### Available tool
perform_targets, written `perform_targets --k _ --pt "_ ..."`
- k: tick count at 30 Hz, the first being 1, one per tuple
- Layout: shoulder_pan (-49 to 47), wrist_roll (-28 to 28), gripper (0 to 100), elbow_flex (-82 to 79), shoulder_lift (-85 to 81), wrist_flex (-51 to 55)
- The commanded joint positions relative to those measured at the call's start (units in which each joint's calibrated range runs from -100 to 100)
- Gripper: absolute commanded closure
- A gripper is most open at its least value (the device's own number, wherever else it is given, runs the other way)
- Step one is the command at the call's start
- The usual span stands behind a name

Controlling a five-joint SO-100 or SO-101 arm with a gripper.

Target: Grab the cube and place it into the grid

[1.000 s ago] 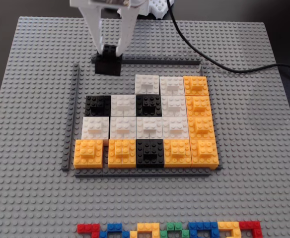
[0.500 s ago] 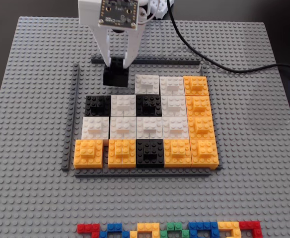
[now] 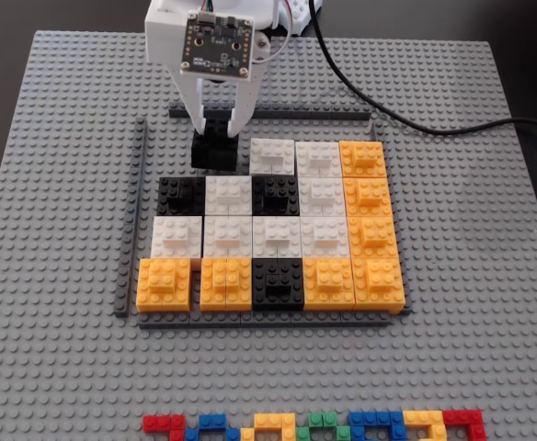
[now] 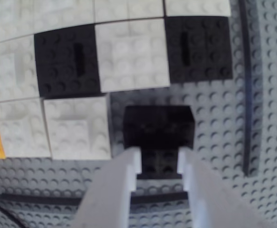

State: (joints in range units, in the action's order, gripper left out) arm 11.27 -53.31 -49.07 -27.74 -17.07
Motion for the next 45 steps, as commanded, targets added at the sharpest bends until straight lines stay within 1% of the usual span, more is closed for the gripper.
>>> perform_targets --k 1,27,30,40,45 --pt "-0.92 0.59 95 1.91 0.05 -0.66" --pt "-2.83 1.27 94 1.81 1.68 -2.32" --pt "-2.76 1.27 93 1.18 1.68 -2.81" --pt "-2.83 1.32 93 0.64 1.68 -3.16" --pt "-2.68 1.22 90 -0.09 1.68 -3.45"
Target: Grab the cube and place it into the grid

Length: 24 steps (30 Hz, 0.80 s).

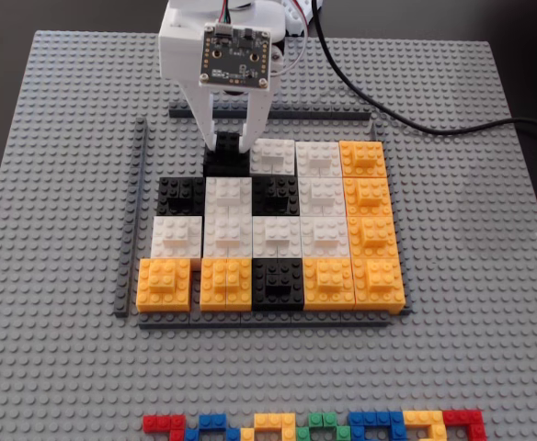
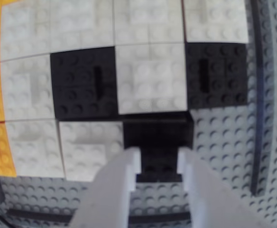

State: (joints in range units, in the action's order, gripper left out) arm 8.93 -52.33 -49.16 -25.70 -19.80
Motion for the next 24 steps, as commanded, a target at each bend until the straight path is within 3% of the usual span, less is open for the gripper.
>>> perform_targets --k 1,24 --pt "-0.35 0.24 89 0.00 -0.35 -0.81" --pt "0.17 -0.05 87 -1.18 -1.56 -0.96"
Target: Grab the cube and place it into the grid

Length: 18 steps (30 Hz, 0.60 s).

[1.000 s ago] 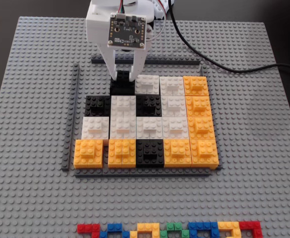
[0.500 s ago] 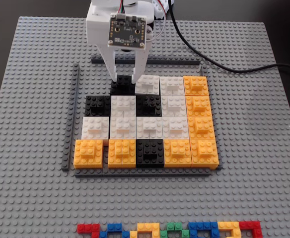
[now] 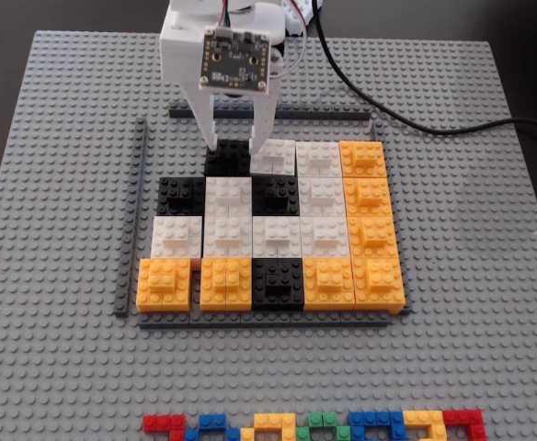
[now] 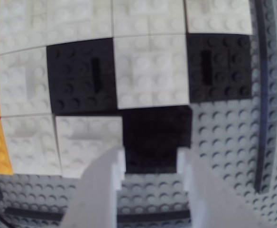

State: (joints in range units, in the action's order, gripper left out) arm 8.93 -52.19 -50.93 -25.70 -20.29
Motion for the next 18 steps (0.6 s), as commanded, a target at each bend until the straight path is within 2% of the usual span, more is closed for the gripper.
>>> perform_targets --k 1,18 --pt "0.24 -0.20 87 0.50 -1.56 -0.52" --pt "0.39 0.39 86 4.03 -4.39 0.75"
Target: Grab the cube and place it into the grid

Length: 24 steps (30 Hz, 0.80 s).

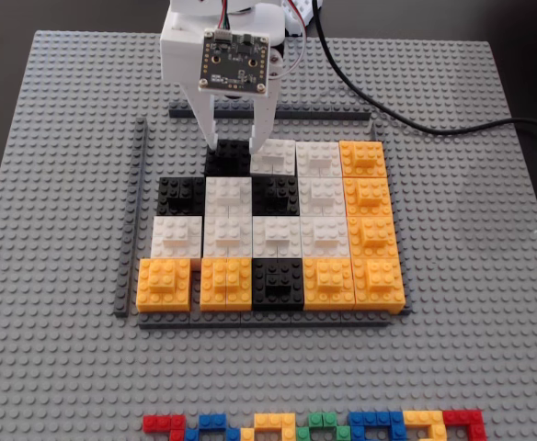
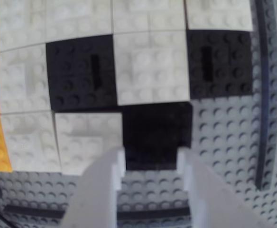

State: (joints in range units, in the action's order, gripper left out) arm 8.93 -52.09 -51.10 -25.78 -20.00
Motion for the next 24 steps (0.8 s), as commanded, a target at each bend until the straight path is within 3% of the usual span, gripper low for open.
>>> perform_targets --k 1,24 --pt "0.53 0.24 86 4.66 -4.74 0.65" --pt "-2.41 0.93 91 19.16 -25.63 11.50"
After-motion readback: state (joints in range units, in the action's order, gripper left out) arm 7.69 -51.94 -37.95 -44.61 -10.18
